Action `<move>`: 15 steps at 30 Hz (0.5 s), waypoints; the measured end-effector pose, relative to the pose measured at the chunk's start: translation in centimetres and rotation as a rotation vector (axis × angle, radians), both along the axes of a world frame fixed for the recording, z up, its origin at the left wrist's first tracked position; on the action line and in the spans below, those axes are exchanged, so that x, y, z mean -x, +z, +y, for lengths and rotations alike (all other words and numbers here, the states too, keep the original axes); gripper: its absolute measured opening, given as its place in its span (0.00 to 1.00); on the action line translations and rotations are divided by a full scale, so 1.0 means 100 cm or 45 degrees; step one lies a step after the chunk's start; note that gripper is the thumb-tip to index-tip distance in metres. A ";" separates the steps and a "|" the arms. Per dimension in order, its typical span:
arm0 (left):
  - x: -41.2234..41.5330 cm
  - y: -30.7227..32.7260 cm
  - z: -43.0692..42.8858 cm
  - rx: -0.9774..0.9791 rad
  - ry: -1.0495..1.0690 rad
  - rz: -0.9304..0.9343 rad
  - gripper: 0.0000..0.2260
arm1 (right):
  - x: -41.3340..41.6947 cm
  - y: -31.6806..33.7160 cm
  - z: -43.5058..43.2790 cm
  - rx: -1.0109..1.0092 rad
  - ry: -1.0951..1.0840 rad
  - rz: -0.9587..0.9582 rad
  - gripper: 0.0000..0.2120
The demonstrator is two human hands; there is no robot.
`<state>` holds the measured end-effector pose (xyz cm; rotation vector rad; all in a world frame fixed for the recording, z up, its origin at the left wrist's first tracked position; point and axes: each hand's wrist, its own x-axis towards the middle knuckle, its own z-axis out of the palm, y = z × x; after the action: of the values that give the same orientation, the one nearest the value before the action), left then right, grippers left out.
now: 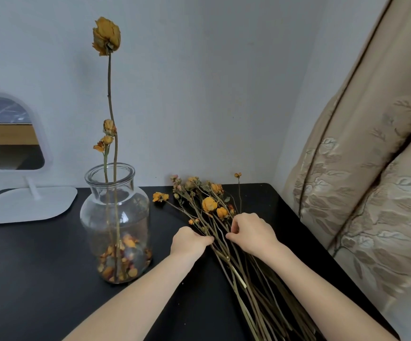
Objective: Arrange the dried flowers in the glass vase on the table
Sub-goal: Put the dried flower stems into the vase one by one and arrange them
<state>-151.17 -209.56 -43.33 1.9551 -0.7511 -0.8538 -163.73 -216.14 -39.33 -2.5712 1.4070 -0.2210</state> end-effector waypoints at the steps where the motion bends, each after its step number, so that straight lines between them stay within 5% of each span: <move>1: 0.000 0.000 -0.001 -0.001 -0.002 0.003 0.15 | 0.000 0.000 -0.001 -0.014 -0.018 0.003 0.09; 15: -0.003 0.002 0.008 0.107 0.003 0.019 0.09 | 0.005 0.006 -0.009 -0.161 -0.077 -0.283 0.06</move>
<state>-150.92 -208.75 -43.17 1.8733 -0.7640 -0.8219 -164.26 -217.07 -38.74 -2.3239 1.3713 -0.4000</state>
